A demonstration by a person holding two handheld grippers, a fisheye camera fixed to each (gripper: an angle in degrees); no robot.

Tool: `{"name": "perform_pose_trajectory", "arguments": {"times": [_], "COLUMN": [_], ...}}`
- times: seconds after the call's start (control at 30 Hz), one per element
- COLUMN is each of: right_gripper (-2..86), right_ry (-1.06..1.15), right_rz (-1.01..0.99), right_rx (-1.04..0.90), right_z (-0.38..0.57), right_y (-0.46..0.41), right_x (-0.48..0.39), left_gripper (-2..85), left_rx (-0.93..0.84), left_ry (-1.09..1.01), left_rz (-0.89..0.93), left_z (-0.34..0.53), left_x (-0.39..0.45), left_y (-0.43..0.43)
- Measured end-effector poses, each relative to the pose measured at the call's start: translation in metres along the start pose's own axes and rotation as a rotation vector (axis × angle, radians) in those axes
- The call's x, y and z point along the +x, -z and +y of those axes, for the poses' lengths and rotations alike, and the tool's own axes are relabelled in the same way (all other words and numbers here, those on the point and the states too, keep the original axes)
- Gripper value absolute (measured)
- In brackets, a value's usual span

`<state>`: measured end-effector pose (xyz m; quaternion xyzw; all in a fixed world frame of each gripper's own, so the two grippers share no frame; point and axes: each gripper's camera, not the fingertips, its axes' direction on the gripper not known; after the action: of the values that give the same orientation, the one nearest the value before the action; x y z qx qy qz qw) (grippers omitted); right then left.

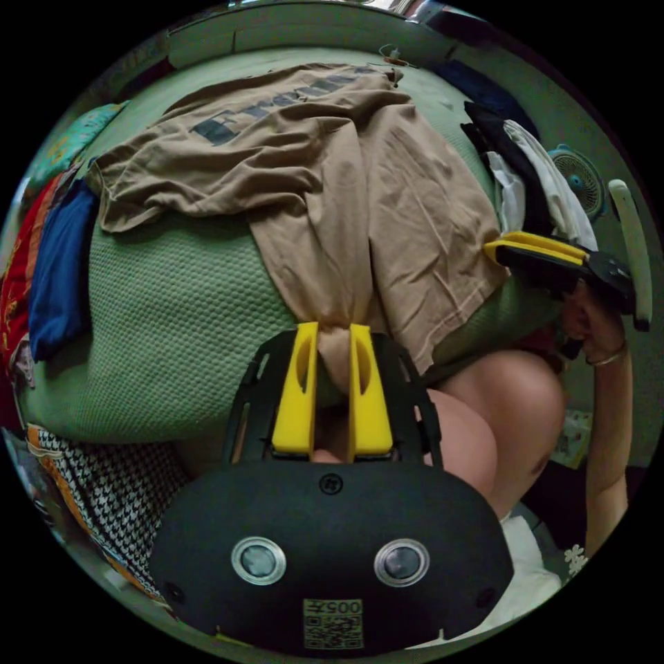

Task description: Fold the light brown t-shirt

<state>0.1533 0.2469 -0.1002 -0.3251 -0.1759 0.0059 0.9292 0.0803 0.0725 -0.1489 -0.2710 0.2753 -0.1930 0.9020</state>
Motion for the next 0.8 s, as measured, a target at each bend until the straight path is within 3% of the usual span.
{"name": "perform_pose_trajectory", "arguments": {"times": [0.1, 0.4, 0.57, 0.63, 0.8], "right_gripper": [-0.2, -1.0, -0.1, 2.9, 7.2], "right_ry": [-0.026, 0.022, 0.083, 0.087, -0.022], "right_rz": [-0.047, -0.113, -0.208, -0.187, -0.196], "right_rx": [0.029, 0.157, 0.128, 0.034, 0.109], "right_z": [0.009, 0.069, 0.092, 0.100, 0.140], "right_y": [0.005, 0.116, 0.089, 0.050, 0.007], "right_x": [0.003, 0.006, -0.022, -0.031, -0.003], "left_gripper": [4.3, 3.6, 4.0, 4.0, 1.7], "left_rx": [0.023, 0.180, 0.082, 0.037, -0.015], "left_ry": [0.010, -0.002, 0.126, 0.197, 0.304], "left_rz": [0.061, -0.069, -0.085, -0.134, -0.151], "left_z": [0.002, 0.033, 0.045, 0.046, 0.052], "left_x": [-0.024, -0.110, -0.165, -0.187, -0.237], "left_y": [0.014, 0.131, 0.105, 0.082, 0.037]}}
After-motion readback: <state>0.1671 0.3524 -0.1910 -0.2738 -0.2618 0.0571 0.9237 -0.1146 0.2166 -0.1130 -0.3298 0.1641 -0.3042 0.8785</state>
